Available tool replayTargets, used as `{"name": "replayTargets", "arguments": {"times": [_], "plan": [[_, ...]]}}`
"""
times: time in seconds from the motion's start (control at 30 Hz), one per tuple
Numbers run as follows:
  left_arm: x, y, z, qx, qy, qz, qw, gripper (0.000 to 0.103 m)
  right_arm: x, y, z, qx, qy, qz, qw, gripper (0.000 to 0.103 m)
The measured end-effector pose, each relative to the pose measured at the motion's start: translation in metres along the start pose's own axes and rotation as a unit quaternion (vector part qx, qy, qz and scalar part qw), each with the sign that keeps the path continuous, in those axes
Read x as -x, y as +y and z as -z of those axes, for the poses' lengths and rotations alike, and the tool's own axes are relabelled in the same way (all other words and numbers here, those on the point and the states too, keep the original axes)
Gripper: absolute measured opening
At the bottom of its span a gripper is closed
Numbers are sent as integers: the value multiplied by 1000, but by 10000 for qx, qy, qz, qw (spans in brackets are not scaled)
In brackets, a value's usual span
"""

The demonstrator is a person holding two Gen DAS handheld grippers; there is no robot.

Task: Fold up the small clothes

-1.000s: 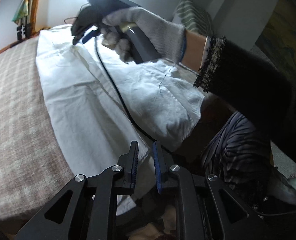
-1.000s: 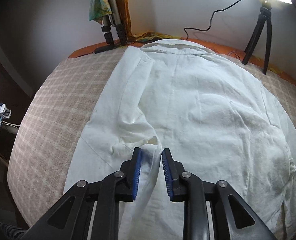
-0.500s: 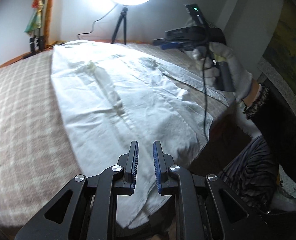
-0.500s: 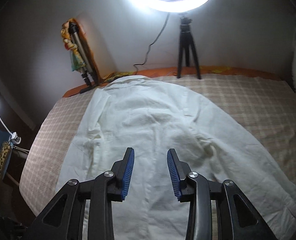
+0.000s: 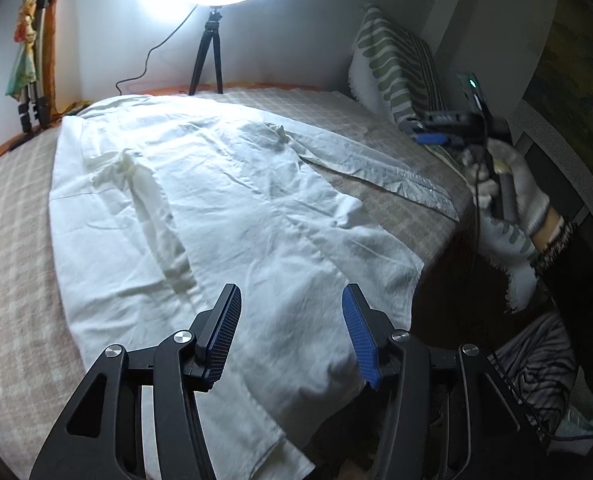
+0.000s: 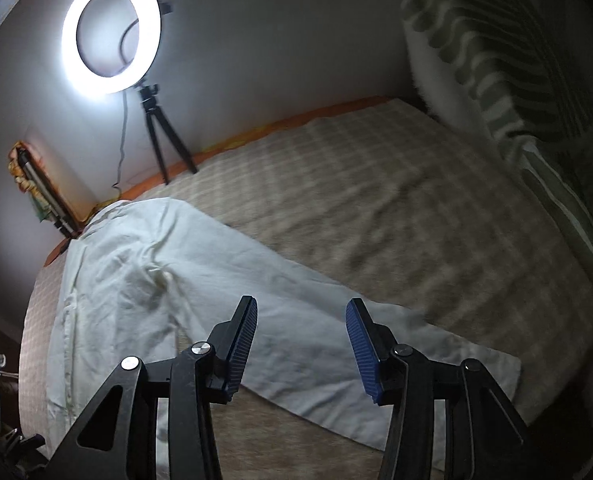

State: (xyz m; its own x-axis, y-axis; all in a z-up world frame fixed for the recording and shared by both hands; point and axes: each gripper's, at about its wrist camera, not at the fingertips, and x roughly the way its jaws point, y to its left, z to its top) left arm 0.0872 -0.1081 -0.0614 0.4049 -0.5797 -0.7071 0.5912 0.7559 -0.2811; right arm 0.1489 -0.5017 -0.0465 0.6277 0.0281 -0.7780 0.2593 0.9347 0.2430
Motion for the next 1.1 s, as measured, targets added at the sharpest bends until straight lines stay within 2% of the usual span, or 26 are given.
{"name": "replayTargets", "arguments": {"times": [0.17, 0.33, 0.67, 0.8, 0.83, 0.87, 0.97, 1.03, 1.1], "plan": [[-28, -1, -18, 96, 210, 51, 9997, 52, 1, -75, 12, -655, 121, 403, 9970, 50], [-47, -5, -32, 38, 236, 41, 9997, 52, -4, -123, 23, -1231, 247, 483, 9909, 53], [-63, -2, -28, 89, 411, 125, 9990, 52, -24, -160, 37, -1522, 517, 874, 9831, 54], [-63, -2, -28, 101, 375, 126, 9992, 52, -24, -158, 42, -1375, 495, 919, 9850, 55], [-62, -2, -28, 113, 364, 121, 9992, 52, -23, -156, 44, -1330, 500, 922, 9856, 50], [-62, -2, -28, 121, 354, 113, 9992, 52, -23, -153, 44, -1277, 490, 872, 9868, 32], [-61, -2, -27, 130, 319, 74, 9994, 52, -20, -146, 47, -1191, 518, 602, 9897, 6], [-60, -1, -26, 133, 301, 45, 9994, 52, -14, -135, 47, -1070, 420, 585, 9916, 4], [-59, 2, -25, 188, 284, 30, 9994, 52, -1, -124, 45, -1033, 215, 395, 9936, 3]]}}
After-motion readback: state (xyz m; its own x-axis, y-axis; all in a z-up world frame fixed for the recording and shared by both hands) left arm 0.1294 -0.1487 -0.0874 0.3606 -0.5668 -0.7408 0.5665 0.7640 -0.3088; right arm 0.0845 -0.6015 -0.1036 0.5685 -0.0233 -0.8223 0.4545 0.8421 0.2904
